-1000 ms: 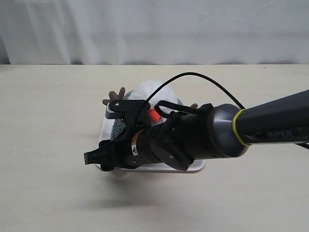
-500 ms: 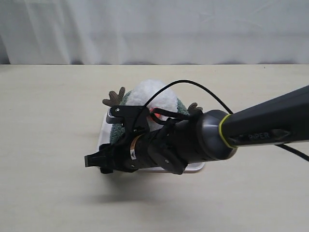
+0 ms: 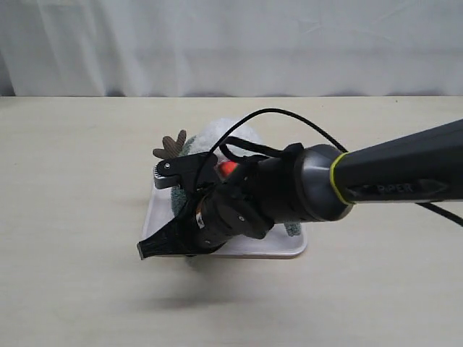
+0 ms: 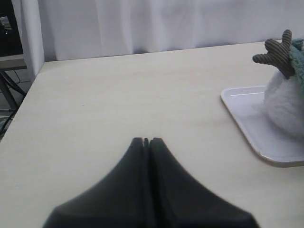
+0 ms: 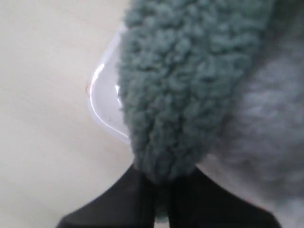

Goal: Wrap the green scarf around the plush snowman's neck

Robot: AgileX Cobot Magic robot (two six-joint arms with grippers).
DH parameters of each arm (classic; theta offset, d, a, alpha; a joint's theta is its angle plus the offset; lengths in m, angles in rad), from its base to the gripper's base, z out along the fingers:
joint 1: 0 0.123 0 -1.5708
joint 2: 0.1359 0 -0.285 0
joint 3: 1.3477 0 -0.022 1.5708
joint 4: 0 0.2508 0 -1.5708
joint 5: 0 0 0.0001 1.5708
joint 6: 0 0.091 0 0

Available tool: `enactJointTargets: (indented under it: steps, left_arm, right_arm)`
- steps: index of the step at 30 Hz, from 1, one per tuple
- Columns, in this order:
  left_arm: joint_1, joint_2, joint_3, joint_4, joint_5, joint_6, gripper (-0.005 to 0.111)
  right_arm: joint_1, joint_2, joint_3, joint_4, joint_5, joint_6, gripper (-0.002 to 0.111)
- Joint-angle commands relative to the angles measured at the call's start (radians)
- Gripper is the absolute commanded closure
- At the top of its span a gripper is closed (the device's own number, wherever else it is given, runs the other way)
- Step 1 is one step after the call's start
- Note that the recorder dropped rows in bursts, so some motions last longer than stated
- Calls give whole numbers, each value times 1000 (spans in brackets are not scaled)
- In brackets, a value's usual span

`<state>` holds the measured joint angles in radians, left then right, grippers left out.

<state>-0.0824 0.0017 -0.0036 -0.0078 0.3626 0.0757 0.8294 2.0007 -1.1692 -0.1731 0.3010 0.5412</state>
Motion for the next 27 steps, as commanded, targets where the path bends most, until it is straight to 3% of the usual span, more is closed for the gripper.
enactJointTargets:
  steps: [1, 7, 13, 27]
  left_arm:
    - [2, -2, 4, -1, -9, -2, 107]
    - [2, -2, 4, -1, -9, -2, 107]
    - [2, -2, 4, -1, -9, -2, 107]
    - [2, -2, 4, -1, -9, -2, 107]
  right_arm:
    - [-6, -69, -7, 0, 168, -73, 104]
    - [-6, -110, -1, -52, 338, -100, 104]
    - [-6, -72, 45, -187, 329, 37, 104]
    - [-1, -57, 41, -203, 328, 14, 103]
